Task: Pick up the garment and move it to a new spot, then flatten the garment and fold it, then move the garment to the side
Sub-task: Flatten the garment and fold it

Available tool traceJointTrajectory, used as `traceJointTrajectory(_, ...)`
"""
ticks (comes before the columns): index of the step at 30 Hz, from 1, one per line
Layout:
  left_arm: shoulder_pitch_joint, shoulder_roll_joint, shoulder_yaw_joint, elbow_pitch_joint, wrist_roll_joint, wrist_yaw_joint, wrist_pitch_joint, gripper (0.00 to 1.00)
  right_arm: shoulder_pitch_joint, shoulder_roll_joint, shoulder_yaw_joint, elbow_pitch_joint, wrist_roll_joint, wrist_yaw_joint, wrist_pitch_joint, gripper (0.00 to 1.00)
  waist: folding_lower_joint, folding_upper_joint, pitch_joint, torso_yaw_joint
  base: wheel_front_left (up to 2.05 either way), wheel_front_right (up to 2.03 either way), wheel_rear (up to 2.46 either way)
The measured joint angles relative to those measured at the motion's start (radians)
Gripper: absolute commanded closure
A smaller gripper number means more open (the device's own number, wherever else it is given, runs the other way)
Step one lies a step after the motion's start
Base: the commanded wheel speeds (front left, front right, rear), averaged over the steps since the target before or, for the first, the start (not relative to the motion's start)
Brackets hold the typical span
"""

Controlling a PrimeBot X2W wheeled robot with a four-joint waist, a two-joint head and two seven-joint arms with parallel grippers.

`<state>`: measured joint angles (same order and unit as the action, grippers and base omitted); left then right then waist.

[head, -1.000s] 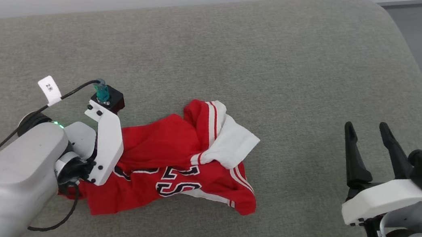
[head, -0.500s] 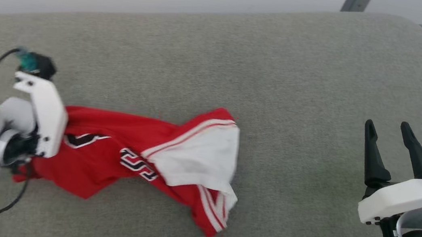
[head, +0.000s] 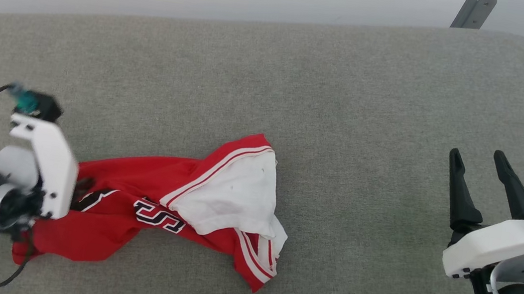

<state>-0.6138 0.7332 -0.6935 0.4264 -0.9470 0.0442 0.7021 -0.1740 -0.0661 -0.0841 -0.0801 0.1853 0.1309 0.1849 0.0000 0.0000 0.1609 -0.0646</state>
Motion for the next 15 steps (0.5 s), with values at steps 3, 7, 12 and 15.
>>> traceJointTrajectory(3, -0.041, -0.012, -0.014, -0.065, 0.007, 0.006, 0.043, 0.0, -0.001, -0.002, 0.008, 0.004, 0.001, 0.0, -0.001, 0.0, -0.0001, 0.0, -0.012, -0.005, 0.0, 0.0, 0.0)
traceJointTrajectory(7, -0.091, -0.047, -0.047, -0.147, 0.016, 0.004, 0.11, 0.0, -0.001, -0.006, 0.013, 0.012, 0.002, 0.0, -0.005, 0.0, -0.0001, 0.0, -0.026, -0.021, 0.0, 0.0, 0.0)
traceJointTrajectory(12, -0.134, -0.105, -0.091, -0.214, 0.01, -0.008, 0.196, 0.0, -0.001, -0.006, 0.03, 0.024, 0.006, 0.0, -0.01, 0.0, 0.0, 0.0, -0.037, -0.056, 0.0, 0.0, 0.0)
traceJointTrajectory(15, -0.138, -0.135, -0.117, -0.24, -0.001, -0.009, 0.242, 0.0, -0.001, -0.004, 0.04, 0.03, 0.008, 0.0, -0.013, 0.0, 0.0, 0.0, -0.04, -0.083, 0.0, 0.0, 0.0)
